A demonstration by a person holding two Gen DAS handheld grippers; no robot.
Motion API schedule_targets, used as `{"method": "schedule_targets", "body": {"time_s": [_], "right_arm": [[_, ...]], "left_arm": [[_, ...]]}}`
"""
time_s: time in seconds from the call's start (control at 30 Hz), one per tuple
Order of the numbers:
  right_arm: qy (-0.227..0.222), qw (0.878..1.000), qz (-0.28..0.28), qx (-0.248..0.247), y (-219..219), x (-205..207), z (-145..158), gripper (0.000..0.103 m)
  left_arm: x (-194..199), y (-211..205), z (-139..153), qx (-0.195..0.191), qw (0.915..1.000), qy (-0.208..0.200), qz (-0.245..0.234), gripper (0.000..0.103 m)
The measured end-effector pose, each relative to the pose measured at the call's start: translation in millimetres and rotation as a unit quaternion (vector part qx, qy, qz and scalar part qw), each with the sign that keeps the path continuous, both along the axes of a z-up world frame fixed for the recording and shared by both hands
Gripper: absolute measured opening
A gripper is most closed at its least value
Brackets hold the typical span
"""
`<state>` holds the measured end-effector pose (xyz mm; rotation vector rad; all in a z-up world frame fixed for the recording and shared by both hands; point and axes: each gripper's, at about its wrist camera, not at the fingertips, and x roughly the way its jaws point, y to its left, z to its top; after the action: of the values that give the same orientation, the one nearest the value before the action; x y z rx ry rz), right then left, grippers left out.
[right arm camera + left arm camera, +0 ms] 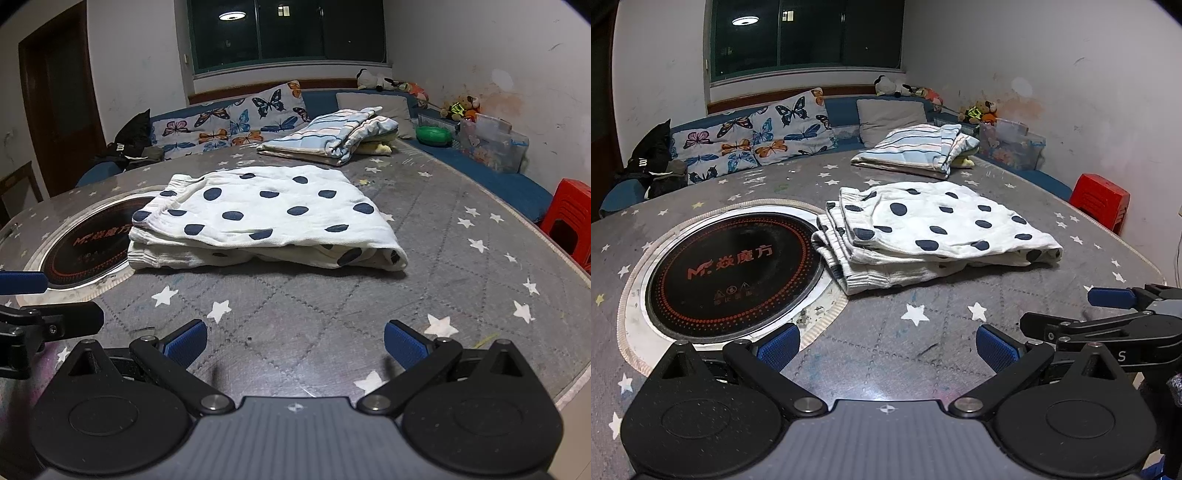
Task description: Fold clothes
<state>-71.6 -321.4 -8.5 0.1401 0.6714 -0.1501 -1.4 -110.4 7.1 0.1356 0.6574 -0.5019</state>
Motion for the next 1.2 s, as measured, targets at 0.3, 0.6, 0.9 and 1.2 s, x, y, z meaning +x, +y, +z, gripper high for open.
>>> {"method": "schedule_targets", "body": {"time_s": [0.3, 0.6, 0.9, 1.2], "right_arm": [[0.005, 1.000, 0.001, 0.001, -0.6, 4.3, -2.4, 0.103], [0.011, 1.000, 0.002, 0.002, -1.6, 9.7, -4.7, 0.103], [0.017, 1.000, 0.002, 0.003, -3.5, 15.9, -7.0, 0.103], [0.021, 1.000, 0.003, 0.003, -5.2, 23.2, -8.4, 0.103]], "left_arm": [[3.3, -1.7, -0.1, -0.001, 1.0000, 0.002, -0.003, 0.103], [9.2, -5.0, -0.2, 0.003, 1.0000, 0.004, -0.005, 0.103], [15.4, -9.7, -1.3, 0.007, 0.9999, 0.007, -0.010, 0.103], [21.1, -13.2, -1.3, 0.010, 0.9998, 0.009, -0.012, 0.103]]}}
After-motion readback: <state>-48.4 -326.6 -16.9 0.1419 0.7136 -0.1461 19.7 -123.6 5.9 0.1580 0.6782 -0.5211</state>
